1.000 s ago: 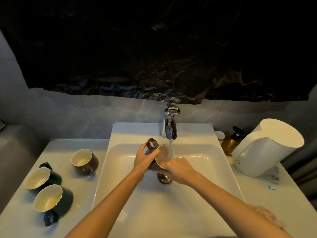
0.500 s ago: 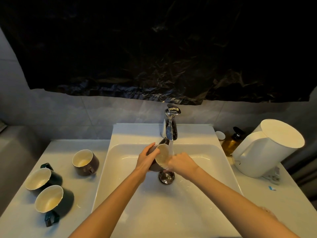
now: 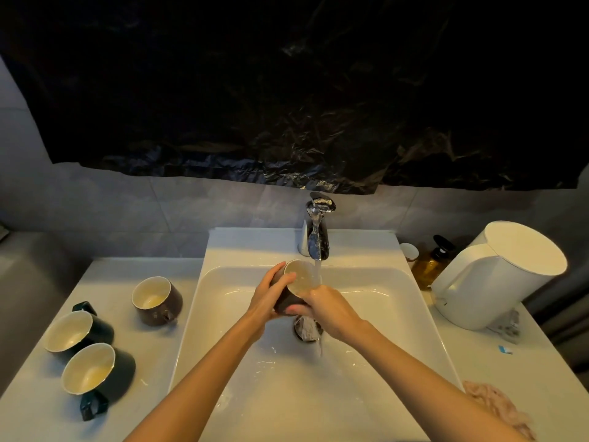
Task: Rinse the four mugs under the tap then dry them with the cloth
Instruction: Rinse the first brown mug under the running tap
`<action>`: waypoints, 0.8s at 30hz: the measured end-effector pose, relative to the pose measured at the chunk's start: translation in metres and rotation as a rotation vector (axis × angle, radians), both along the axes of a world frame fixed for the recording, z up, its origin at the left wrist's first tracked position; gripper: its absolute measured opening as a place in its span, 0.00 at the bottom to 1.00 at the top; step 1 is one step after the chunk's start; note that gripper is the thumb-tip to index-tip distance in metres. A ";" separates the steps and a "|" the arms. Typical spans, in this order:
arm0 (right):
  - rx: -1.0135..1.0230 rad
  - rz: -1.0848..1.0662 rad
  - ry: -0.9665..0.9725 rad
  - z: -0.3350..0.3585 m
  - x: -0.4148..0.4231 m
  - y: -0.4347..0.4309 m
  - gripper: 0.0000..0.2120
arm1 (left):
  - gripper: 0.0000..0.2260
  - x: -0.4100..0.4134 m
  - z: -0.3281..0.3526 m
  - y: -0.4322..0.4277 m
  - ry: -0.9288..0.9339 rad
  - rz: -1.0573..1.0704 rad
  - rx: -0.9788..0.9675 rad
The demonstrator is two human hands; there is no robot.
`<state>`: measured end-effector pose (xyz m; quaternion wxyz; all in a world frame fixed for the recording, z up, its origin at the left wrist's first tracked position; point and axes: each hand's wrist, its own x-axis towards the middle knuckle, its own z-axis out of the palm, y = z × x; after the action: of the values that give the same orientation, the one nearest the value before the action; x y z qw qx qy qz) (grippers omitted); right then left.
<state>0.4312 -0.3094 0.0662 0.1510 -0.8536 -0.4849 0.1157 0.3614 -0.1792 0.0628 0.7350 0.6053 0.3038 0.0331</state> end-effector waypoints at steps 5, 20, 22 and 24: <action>0.418 -0.339 0.766 0.003 -0.007 -0.009 0.11 | 0.20 -0.007 -0.002 0.001 0.014 -0.100 -0.101; 1.004 -0.900 1.870 0.010 -0.009 -0.018 0.12 | 0.11 -0.022 -0.004 -0.036 -0.059 -0.035 0.027; 0.961 -0.865 1.824 0.015 -0.008 -0.021 0.13 | 0.10 -0.018 0.002 -0.039 -0.099 0.023 -0.067; 0.846 -0.838 1.633 0.019 -0.008 -0.024 0.14 | 0.10 -0.015 0.005 -0.039 -0.126 0.052 -0.167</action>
<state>0.4237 -0.3336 0.0847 0.7554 -0.4913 0.1042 0.4209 0.3466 -0.2183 0.0678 0.7995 0.5305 0.2744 0.0645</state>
